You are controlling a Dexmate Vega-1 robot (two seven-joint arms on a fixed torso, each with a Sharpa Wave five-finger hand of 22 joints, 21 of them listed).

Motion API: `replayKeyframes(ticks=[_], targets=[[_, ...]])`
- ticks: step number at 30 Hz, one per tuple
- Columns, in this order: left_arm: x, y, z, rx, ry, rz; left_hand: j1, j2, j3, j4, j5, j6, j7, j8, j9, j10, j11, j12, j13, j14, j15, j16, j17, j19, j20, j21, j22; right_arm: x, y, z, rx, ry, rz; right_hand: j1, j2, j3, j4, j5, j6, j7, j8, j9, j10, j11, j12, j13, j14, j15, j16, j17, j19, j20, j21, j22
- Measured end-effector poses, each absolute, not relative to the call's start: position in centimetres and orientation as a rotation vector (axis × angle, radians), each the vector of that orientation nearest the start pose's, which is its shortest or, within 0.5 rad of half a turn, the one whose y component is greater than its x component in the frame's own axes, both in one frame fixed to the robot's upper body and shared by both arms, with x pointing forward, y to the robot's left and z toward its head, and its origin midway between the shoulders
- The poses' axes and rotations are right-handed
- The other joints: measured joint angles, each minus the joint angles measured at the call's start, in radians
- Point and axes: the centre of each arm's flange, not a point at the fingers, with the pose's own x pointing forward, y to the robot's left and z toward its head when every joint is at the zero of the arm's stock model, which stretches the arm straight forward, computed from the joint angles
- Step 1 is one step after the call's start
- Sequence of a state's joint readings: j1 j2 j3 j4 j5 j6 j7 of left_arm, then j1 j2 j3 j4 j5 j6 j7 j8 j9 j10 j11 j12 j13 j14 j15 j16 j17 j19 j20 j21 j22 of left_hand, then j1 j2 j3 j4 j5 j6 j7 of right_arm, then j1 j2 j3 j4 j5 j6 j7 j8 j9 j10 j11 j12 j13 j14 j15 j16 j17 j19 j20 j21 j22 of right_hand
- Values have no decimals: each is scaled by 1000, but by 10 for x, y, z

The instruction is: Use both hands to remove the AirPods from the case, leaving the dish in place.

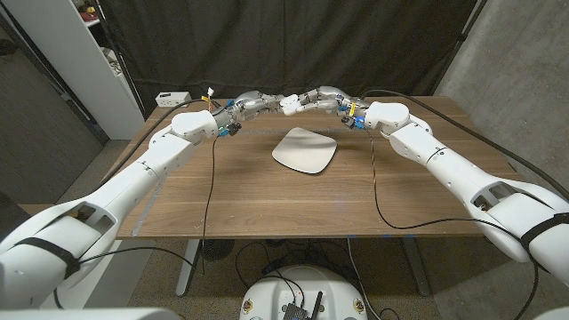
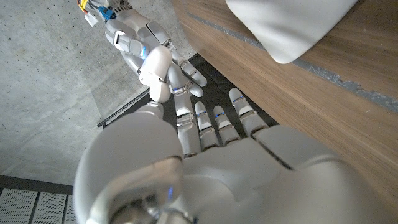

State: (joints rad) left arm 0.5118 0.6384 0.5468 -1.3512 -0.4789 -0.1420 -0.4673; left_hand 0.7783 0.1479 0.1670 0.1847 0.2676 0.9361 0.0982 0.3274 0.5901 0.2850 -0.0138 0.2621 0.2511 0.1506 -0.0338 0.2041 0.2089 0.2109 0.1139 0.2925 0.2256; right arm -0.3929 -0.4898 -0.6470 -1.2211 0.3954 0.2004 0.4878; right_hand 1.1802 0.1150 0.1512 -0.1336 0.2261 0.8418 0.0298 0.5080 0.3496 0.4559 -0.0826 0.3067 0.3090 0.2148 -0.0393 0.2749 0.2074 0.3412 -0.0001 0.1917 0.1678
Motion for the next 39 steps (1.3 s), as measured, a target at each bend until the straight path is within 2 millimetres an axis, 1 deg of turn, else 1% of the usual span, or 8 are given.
replayKeyframes(ticks=[14,19,25,30,31,33,38,39], targets=[[632,228,100,572,-627,-626,-153,-102,-113,-31,-25,-106,46,-97,-66,-1,22,2,-10,20,9,0,-9,15,4,4,-7,651,-150,117,-567,-666,737,7,6,-3,-3,10,-3,-3,0,0,0,0,-4,5,0,0,0,0,0,0,0,0],[621,232,102,645,-643,-565,-137,-128,-138,-61,-25,-238,21,-151,-103,-16,35,-8,-10,18,24,0,-14,20,9,4,-12,652,-150,118,-567,-660,733,8,8,-7,1,10,-1,-1,0,0,0,1,-4,5,0,0,0,0,0,0,0,0],[608,234,107,736,-673,-469,-96,-160,-135,-101,-25,-318,9,-158,-130,-37,32,-15,-10,13,29,-5,-19,20,10,4,-17,652,-149,119,-573,-657,728,9,9,-7,1,10,0,0,0,0,-1,1,-4,5,0,0,0,0,0,0,0,0],[616,247,110,769,-671,-323,35,-92,-81,-161,-8,-315,-13,-136,-160,-35,30,-11,-1,14,36,-5,-19,31,21,4,-16,647,-146,120,-580,-669,737,9,9,-7,1,9,3,3,0,0,5,6,-4,5,7,0,6,0,-3,3,0,0],[599,238,108,782,-703,-318,63,-65,-65,-176,-8,-297,-20,-127,-165,-31,25,-7,3,22,34,-5,-19,33,22,4,-15,648,-147,119,-582,-656,718,9,9,-7,1,9,4,4,0,0,7,8,-4,5,11,3,8,0,-8,8,0,0],[601,243,110,786,-704,-272,106,-40,-44,-198,-8,-269,-29,-114,-168,-22,17,-3,9,32,31,-5,-19,33,22,7,-14,645,-145,120,-587,-664,724,9,9,-7,1,9,6,6,0,0,12,13,-4,8,21,-2,8,-2,-13,20,0,0],[601,254,119,803,-749,-135,175,-28,-12,-244,-18,-263,-77,-111,-161,-9,2,5,21,50,14,-5,-19,38,27,11,-14,631,-137,124,-604,-696,748,9,9,-11,-3,9,6,6,0,0,20,21,-4,9,25,0,8,-3,-16,34,0,0],[586,233,105,776,-782,-169,184,-30,-9,-252,-20,-268,-92,-111,-157,-13,-3,5,23,50,14,-5,-19,38,27,11,-14,642,-144,120,-598,-633,671,10,9,-11,-3,9,6,6,0,0,21,22,-4,9,27,-2,8,-3,-16,34,0,0]])
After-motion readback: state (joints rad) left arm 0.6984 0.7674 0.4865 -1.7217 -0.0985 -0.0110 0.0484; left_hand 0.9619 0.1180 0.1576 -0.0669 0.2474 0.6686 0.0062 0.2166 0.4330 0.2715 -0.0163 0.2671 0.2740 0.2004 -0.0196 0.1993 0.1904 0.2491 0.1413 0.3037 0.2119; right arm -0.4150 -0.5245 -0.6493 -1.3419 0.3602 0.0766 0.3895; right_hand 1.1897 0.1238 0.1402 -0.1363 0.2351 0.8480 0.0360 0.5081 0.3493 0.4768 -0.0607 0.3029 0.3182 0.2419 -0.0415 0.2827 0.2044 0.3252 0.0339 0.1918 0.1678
